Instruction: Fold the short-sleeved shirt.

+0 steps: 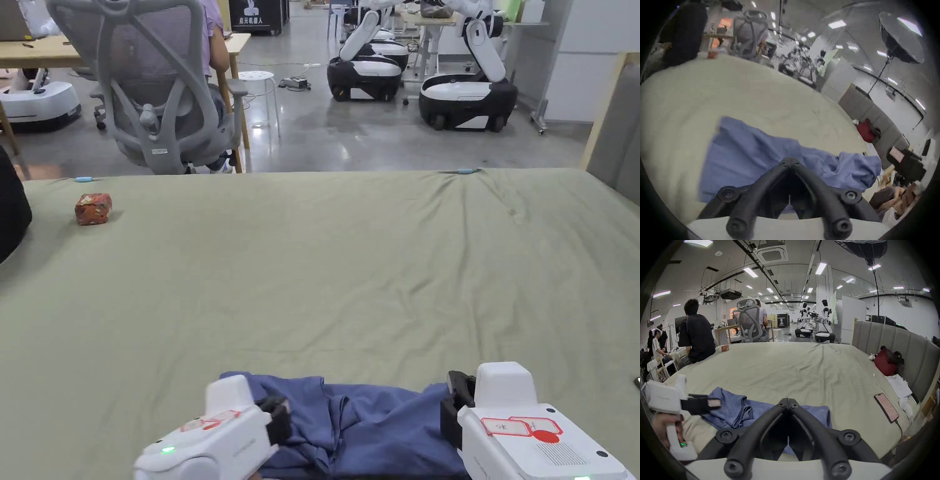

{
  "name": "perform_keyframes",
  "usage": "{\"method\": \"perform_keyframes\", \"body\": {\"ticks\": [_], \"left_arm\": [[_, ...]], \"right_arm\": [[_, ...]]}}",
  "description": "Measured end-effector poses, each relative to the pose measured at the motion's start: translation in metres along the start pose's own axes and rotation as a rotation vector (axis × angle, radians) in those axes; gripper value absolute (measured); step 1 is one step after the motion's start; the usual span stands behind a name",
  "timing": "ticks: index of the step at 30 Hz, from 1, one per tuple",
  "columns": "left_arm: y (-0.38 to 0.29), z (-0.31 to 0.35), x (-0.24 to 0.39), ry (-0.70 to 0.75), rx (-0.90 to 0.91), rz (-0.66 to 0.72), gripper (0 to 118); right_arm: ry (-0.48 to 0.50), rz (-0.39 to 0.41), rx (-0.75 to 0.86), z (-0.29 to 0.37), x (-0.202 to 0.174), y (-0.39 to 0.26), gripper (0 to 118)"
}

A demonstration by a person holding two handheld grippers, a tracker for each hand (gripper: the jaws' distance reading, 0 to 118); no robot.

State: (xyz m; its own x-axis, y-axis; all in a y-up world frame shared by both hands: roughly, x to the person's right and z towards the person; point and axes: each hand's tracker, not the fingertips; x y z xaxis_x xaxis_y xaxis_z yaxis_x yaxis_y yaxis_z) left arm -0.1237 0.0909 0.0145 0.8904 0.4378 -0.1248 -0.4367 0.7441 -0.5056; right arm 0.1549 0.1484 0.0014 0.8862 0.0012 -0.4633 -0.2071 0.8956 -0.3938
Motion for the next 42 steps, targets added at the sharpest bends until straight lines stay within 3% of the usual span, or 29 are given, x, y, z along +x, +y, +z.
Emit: {"method": "perform_keyframes", "body": {"ticks": [3,4,7,9,12,14,16,18,19,21,23,27,33,37,42], "left_arm": [[0.006,0.024,-0.048,0.059,0.033,0.151,0],[0.005,0.029,-0.061,0.081,0.064,0.186,16],[-0.002,0.030,-0.096,0.081,0.065,0.288,107],[-0.014,0.023,-0.114,-0.010,0.090,0.446,115],[-0.032,-0.006,-0.125,-0.170,0.090,0.674,115],[-0.027,-0.016,-0.110,-0.199,0.127,0.599,116],[-0.022,-0.040,-0.096,-0.279,-0.001,0.626,114],[-0.016,-0.052,-0.079,-0.211,-0.026,0.584,112],[-0.014,-0.057,-0.075,-0.199,-0.038,0.559,93],[-0.016,-0.066,-0.074,-0.146,-0.103,0.612,19],[-0.017,-0.056,-0.087,-0.129,-0.066,0.673,20],[-0.003,-0.011,-0.116,-0.036,0.071,0.615,16],[0.030,0.064,-0.161,0.255,0.217,0.332,16],[0.041,0.069,-0.119,0.285,0.214,0.093,16],[0.034,0.034,0.006,0.250,0.167,-0.322,16]], "right_arm": [[0.019,0.016,-0.004,-0.004,-0.011,0.000,0],[0.023,0.013,-0.003,-0.005,-0.014,-0.001,0],[0.038,0.010,-0.012,-0.007,-0.019,-0.002,0],[0.039,0.021,-0.017,-0.009,-0.022,-0.003,0],[0.036,0.018,-0.024,-0.011,-0.022,-0.003,0],[0.030,0.022,-0.026,-0.011,-0.021,-0.003,0],[0.026,0.023,-0.023,-0.012,-0.020,-0.002,0],[0.023,0.029,-0.023,-0.013,-0.020,0.000,0],[0.021,0.032,-0.023,-0.013,-0.019,0.000,0],[0.020,0.030,-0.023,-0.014,-0.019,0.001,0],[0.019,0.036,-0.022,-0.015,-0.020,0.002,0],[0.013,0.040,-0.024,-0.014,-0.017,0.001,0],[0.002,0.034,-0.029,-0.011,-0.010,-0.002,0],[0.008,0.023,-0.029,-0.011,-0.009,-0.003,0],[-0.002,0.033,-0.025,-0.003,-0.004,-0.005,0]]}}
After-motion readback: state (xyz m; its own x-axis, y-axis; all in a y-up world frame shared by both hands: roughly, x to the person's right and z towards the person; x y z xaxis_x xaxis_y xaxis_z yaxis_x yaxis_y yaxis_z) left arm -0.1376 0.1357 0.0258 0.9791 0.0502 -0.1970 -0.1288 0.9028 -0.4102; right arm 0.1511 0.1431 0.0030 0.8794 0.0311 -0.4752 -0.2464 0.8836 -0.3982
